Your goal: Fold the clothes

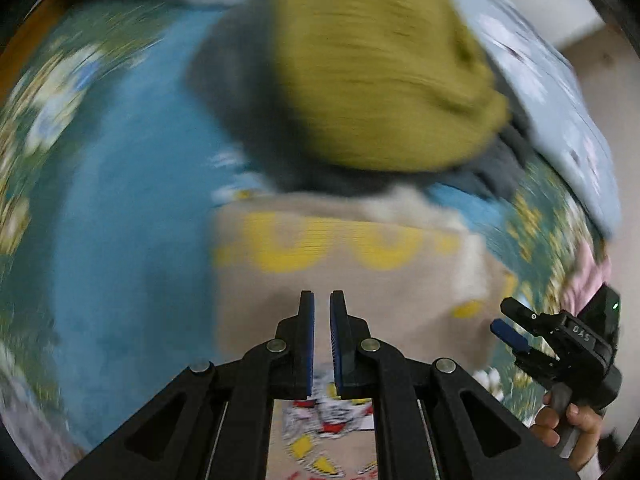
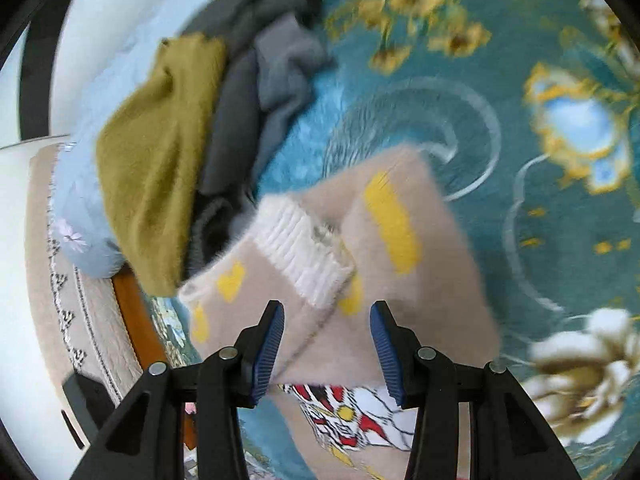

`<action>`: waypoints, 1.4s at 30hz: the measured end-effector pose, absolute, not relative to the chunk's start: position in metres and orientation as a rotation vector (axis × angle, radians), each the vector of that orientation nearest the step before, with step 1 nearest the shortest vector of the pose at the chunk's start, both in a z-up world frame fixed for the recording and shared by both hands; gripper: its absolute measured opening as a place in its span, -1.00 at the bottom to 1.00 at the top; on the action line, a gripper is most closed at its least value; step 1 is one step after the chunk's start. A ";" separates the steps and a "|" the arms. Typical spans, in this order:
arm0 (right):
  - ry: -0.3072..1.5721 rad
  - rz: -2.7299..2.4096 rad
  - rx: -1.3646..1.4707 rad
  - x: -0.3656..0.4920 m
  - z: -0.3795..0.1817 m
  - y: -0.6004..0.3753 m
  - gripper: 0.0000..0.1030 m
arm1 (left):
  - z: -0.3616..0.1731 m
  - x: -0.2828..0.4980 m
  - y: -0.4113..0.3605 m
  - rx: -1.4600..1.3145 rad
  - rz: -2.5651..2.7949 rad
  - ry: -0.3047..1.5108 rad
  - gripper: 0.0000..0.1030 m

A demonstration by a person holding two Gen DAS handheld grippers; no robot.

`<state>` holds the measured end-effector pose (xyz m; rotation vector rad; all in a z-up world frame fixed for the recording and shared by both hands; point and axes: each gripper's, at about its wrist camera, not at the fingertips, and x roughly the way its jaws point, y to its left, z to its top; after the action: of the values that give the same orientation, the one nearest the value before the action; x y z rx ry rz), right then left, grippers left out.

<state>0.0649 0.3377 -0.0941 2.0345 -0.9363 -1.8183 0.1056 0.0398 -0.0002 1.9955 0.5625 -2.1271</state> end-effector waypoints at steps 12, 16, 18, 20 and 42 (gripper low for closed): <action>-1.209 -1.811 2.039 0.058 -0.118 0.311 -0.76 | -0.004 0.157 -0.024 1.901 -1.907 0.732 -0.87; -1.040 -1.867 1.920 0.059 -0.082 0.306 -0.78 | -0.003 0.156 -0.025 1.889 -1.913 0.760 -0.87; -0.960 -1.890 1.845 0.066 -0.059 0.309 -0.78 | -0.002 0.154 -0.025 1.885 -1.921 0.773 -0.87; -0.883 -1.910 1.774 0.077 -0.036 0.315 -0.80 | -0.001 0.152 -0.026 1.884 -1.924 0.783 -0.87; -0.908 -1.988 2.141 0.093 -0.116 0.374 -0.81 | -0.040 0.183 -0.021 1.990 -1.744 0.838 -0.67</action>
<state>0.0925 0.3744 -0.1165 2.1412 -0.9082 -1.9878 0.1835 -0.0208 -0.0402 1.9904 0.8379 -1.7443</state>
